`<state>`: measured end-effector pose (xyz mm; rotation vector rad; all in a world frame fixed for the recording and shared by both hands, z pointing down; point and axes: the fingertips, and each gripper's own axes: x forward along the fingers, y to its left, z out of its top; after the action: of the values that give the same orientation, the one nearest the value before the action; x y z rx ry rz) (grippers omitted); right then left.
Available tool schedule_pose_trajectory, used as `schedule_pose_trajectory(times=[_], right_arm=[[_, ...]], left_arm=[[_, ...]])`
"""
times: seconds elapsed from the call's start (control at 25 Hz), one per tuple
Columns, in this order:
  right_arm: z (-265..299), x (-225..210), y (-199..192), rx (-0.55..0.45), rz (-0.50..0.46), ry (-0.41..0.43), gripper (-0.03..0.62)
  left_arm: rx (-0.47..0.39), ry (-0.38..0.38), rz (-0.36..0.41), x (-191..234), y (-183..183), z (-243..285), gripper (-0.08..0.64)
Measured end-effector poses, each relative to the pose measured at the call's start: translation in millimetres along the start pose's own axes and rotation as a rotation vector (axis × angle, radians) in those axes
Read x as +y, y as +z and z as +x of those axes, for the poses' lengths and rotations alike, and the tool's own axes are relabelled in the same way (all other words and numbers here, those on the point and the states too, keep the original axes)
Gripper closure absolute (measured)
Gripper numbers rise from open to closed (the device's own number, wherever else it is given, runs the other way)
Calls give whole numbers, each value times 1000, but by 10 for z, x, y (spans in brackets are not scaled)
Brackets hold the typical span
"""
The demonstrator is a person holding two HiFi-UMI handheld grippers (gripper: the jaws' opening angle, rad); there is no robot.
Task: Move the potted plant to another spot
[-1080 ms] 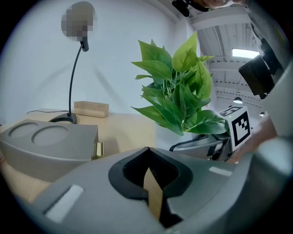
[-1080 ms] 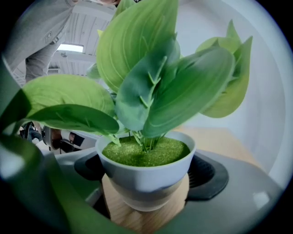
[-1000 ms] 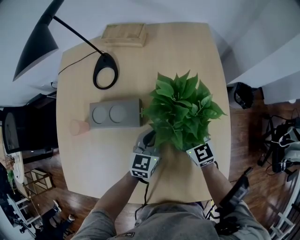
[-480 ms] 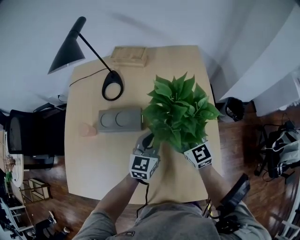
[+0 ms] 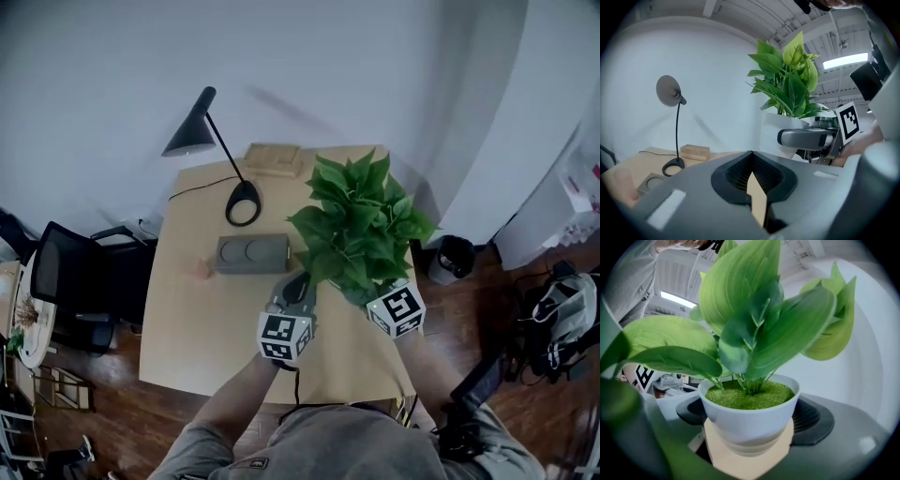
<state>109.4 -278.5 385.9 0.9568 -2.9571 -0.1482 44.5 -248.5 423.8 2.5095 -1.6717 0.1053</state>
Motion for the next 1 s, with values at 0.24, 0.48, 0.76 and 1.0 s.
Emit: schedule_pose_trajectory(times=[0.24,0.48,0.76,1.0], right_arm=[[-391,339,271,-36,-35,46,60],[-445,405,344,-24,-6,112,60],[-449,1270,407,-52,-29,192,60],[-151,1687,483,-50,-46,230,60]], left_arm=[[-72,53,13,-241,259,-449,566],[-61,138,2,-209,414,-634,566],[-110,211,37,-54,390,-1474,566],[-133,236,43,264,435,-1807,566]])
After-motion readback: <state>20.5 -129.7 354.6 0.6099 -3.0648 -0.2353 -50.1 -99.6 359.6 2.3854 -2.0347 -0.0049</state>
